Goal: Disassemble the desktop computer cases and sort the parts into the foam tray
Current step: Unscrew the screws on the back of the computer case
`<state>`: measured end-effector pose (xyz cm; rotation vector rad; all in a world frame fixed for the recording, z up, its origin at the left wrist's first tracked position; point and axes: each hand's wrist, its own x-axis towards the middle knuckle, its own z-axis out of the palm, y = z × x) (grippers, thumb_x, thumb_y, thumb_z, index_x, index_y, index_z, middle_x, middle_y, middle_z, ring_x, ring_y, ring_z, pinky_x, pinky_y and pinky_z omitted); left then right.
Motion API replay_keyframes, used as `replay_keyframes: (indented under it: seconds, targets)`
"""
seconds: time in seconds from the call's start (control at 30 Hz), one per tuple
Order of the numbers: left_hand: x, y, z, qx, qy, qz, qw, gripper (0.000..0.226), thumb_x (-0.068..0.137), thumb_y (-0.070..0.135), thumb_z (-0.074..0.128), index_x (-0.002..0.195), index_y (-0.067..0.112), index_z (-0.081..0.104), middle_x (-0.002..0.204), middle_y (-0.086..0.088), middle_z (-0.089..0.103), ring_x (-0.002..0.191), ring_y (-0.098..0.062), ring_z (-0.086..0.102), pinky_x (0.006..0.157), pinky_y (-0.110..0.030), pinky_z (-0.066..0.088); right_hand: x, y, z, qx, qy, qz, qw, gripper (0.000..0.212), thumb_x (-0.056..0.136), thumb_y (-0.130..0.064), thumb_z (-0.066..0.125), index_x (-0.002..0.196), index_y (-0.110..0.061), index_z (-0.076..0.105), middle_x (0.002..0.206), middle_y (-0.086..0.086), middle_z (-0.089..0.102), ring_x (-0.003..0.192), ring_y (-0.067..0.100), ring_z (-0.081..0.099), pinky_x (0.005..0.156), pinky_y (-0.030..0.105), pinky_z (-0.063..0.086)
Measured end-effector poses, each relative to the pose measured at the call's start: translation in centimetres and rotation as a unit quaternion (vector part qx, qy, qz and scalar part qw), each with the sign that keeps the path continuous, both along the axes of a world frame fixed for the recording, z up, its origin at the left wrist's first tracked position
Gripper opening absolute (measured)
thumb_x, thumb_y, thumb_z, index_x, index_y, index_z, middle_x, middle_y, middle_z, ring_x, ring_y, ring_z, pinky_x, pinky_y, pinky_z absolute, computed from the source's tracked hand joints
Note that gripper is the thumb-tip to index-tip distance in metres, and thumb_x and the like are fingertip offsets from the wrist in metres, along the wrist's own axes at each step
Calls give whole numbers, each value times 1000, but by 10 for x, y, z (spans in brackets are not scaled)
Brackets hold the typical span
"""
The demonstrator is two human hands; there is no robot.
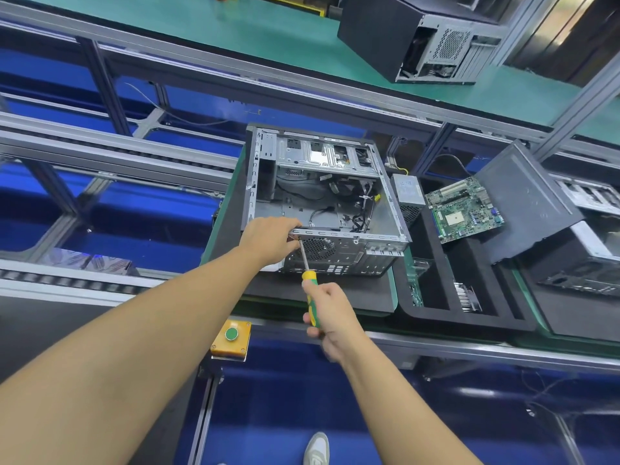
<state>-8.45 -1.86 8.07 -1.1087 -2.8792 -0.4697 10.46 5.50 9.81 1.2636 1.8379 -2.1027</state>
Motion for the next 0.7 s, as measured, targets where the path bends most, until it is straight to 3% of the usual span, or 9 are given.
replay_keyframes:
  seconds: [0.07, 0.13, 0.23, 0.4, 0.53, 0.6, 0.7]
  targets:
    - [1, 0, 0, 4, 5, -1, 1000, 31, 94, 48, 59, 123, 36, 61, 108, 8, 72, 100, -24, 66, 71, -31, 43, -1, 6, 3, -119, 5, -10, 993, 40, 98, -49, 52, 104, -11, 62, 84, 8, 66, 53, 16, 50, 41, 22, 34]
    - [1, 0, 1, 6, 1, -3, 1000, 31, 95, 48, 59, 124, 36, 60, 111, 8, 71, 103, -24, 66, 72, -31, 41, 0, 10, 3, -172, 15, 8, 985, 46, 104, -41, 39, 109, -3, 64, 87, 15, 73, 53, 18, 51, 43, 24, 37]
    - [-2, -1, 2, 3, -26, -7, 1000, 29, 95, 47, 59, 122, 36, 60, 110, 9, 70, 104, -23, 64, 71, -30, 38, 0, 10, 1, -138, 19, 13, 990, 34, 106, -25, 40, 109, -2, 64, 82, 12, 74, 55, 17, 51, 43, 26, 39]
    - [-5, -1, 5, -15, -37, -31, 999, 29, 97, 45, 57, 125, 36, 54, 106, 9, 69, 99, -22, 64, 67, -31, 40, 3, 7, -6, -60, 41, 13, 997, 9, 100, -21, 59, 101, -12, 60, 83, 7, 62, 62, 16, 57, 48, 27, 49]
    - [-4, -3, 5, -26, -11, -54, 998, 38, 99, 41, 55, 133, 34, 42, 103, 5, 70, 87, -24, 64, 60, -32, 44, 1, 8, -6, -54, 32, -6, 998, 14, 95, -17, 67, 101, -17, 54, 92, 7, 57, 56, 14, 59, 43, 23, 44]
    - [-5, -2, 5, -29, -11, -61, 998, 31, 98, 38, 56, 126, 29, 46, 105, 2, 70, 87, -24, 63, 64, -35, 48, 0, 8, -4, -57, 33, -4, 998, 14, 95, -18, 66, 105, -16, 56, 93, 8, 59, 55, 14, 55, 42, 23, 39]
    - [-8, 1, 8, -25, -46, -69, 996, 29, 97, 34, 60, 123, 25, 50, 111, -2, 68, 96, -27, 63, 74, -38, 52, -1, 8, 3, -139, 44, -5, 989, 26, 99, -26, 53, 116, -6, 58, 94, 15, 72, 57, 18, 52, 44, 27, 40]
